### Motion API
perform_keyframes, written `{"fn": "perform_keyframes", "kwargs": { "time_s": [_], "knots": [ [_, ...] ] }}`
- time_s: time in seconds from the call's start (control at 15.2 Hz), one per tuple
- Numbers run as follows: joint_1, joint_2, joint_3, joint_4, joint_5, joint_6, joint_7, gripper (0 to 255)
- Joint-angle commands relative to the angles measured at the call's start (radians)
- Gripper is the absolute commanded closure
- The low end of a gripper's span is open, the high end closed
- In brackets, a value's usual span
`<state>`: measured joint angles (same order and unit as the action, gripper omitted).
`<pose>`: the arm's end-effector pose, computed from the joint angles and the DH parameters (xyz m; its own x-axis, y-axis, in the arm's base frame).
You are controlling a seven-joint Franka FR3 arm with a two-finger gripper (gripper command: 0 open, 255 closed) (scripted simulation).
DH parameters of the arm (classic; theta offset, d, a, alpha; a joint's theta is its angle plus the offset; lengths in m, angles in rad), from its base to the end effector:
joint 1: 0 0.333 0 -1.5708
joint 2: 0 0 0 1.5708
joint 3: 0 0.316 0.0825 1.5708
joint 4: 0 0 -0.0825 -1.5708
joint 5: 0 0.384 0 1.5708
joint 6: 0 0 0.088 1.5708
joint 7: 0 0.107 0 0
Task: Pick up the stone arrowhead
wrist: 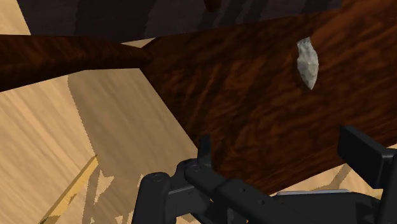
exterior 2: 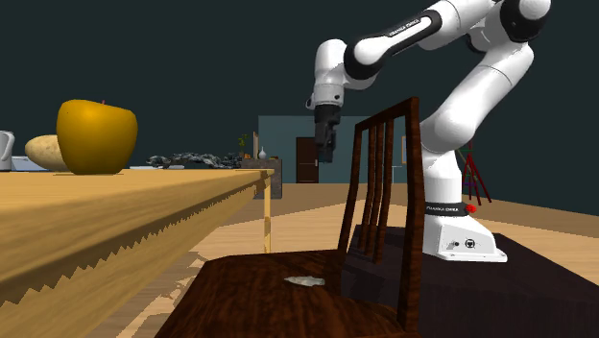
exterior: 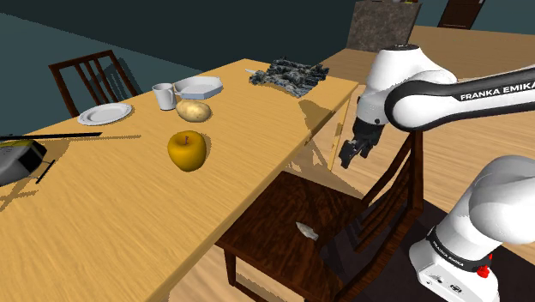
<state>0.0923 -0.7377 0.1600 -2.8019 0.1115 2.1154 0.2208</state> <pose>0.3099 0.0800 0.4080 0.9968 -0.0627 0.0488 -0.0627 -0.9980 -0.0013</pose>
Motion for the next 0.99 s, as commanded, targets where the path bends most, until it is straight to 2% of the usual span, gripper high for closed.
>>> {"fn": "perform_keyframes", "kwargs": {
  "time_s": [0.0,0.33,0.59,0.79,0.92],
  "knots": [
    [0.015,0.053,0.029,-0.025,0.019,0.082,0.026,0],
    [0.046,0.224,0.109,-0.069,0.057,0.301,0.095,0],
    [0.048,0.402,0.181,-0.070,0.055,0.484,0.166,0],
    [0.021,0.554,0.244,-0.052,0.002,0.618,0.251,0],
    [-0.017,0.662,0.289,-0.031,-0.096,0.701,0.348,0]
  ]
}}
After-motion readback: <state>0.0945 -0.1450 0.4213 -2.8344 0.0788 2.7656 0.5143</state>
